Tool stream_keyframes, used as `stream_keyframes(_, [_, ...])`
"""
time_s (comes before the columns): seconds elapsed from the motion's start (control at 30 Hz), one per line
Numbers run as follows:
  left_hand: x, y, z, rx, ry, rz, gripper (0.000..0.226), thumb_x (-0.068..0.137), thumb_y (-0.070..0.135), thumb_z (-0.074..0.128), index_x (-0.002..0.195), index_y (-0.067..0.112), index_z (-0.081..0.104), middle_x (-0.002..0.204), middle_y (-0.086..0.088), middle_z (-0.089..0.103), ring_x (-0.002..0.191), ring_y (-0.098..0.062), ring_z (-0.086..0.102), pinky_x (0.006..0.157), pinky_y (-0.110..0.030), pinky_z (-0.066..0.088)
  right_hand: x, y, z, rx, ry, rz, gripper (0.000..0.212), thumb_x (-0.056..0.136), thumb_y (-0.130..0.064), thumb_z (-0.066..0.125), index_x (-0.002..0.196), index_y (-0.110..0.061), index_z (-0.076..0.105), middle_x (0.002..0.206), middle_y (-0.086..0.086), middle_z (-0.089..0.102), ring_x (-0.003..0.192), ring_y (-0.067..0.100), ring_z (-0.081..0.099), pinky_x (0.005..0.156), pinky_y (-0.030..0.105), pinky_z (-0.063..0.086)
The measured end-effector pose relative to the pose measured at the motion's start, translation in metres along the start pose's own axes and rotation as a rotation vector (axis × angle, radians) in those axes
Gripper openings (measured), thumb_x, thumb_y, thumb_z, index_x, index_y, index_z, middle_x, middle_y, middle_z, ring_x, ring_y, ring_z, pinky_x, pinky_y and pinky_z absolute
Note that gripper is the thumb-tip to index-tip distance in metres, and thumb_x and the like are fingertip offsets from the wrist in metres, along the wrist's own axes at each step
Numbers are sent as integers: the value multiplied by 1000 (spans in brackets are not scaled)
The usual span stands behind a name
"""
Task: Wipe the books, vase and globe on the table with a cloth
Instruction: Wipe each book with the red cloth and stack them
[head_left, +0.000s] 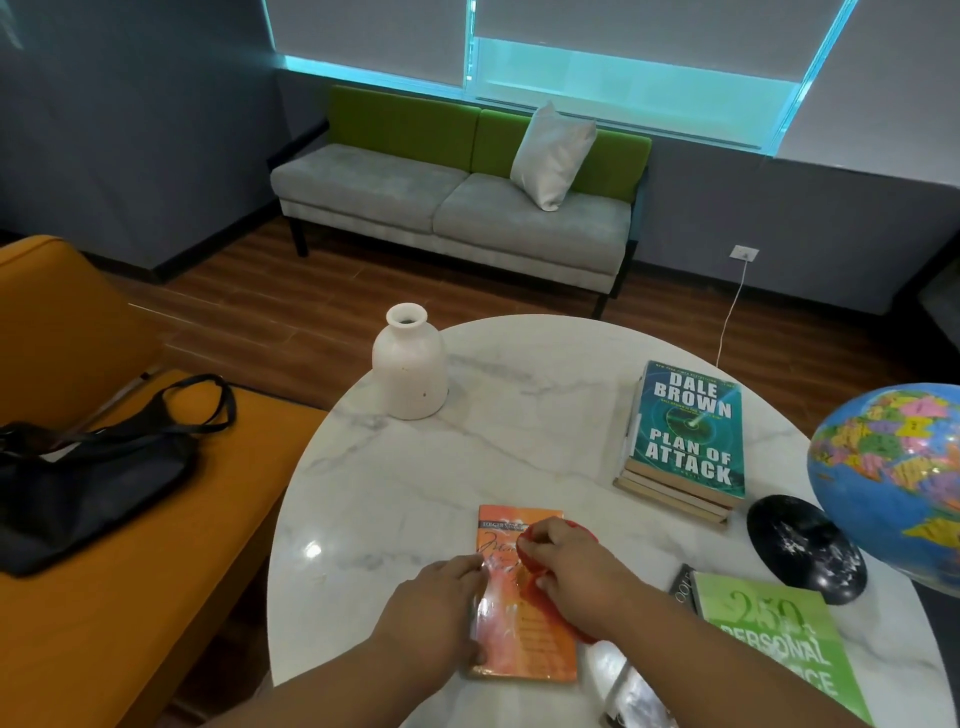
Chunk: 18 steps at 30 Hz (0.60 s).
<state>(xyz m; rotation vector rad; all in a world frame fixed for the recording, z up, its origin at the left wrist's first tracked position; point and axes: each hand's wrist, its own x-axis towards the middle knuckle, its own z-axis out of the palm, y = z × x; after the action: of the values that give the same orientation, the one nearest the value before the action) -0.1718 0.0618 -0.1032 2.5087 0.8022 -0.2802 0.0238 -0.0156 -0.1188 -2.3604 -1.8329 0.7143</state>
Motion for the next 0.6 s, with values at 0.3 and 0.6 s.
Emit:
stream_keyframes(0.3, [-1,-1,1,3,5,0,82,76,39,74,147,28,33,155,16,24,139,-13,31,108,-33,37,5,0,1,41,-24,-10,42,95,-22,52,137,-28,51,140,-12,40,126,13,42,106,21,33])
stream_keyframes(0.6, [-1,-2,1,7,10,11,83,77,40,73,148,28,31,156,16,22,139,-12,30,109,-32,36,-4,0,-4,137,-54,11,34,93,-20,56,125,-29,61,116,-19,46,113,10,49,99,20,37])
